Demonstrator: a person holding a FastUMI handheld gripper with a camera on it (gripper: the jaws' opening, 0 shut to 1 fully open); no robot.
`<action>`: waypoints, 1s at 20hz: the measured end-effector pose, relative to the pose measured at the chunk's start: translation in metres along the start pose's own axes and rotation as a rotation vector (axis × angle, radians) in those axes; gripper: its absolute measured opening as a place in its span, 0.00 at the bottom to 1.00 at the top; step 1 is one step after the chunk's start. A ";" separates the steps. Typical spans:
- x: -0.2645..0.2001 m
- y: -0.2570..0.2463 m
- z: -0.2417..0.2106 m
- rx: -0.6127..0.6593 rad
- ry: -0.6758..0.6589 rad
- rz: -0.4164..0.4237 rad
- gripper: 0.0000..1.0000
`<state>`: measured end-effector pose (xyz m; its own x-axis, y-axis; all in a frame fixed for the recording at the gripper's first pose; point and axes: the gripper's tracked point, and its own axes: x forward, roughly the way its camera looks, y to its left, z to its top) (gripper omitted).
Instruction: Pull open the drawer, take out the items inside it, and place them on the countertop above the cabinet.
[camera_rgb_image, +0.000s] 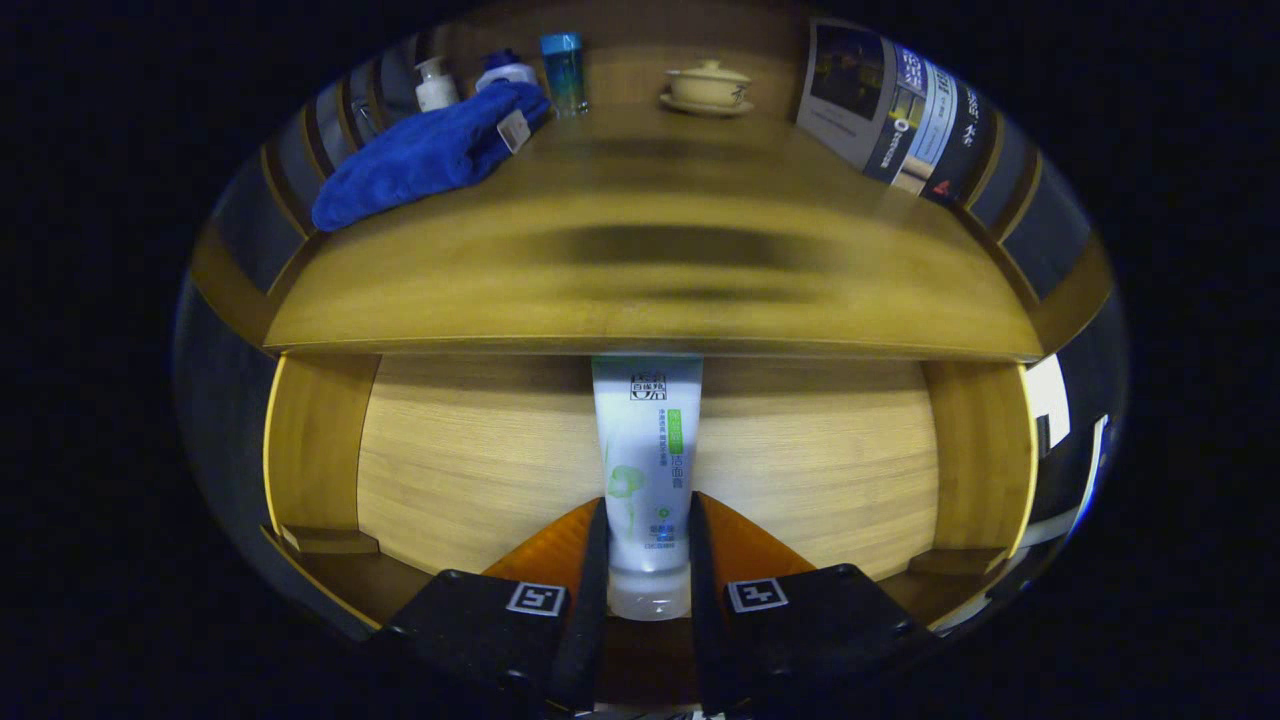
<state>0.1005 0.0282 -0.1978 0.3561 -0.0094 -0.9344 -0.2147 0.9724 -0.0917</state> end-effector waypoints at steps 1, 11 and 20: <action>-0.020 -0.006 0.006 0.005 -0.012 0.003 0.45; -0.094 -0.013 0.017 0.034 -0.125 0.035 0.45; -0.112 0.023 0.109 0.005 -0.235 0.078 0.45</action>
<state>0.1548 0.0769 -0.0577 0.5405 0.1196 -0.8328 -0.2455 0.9692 -0.0201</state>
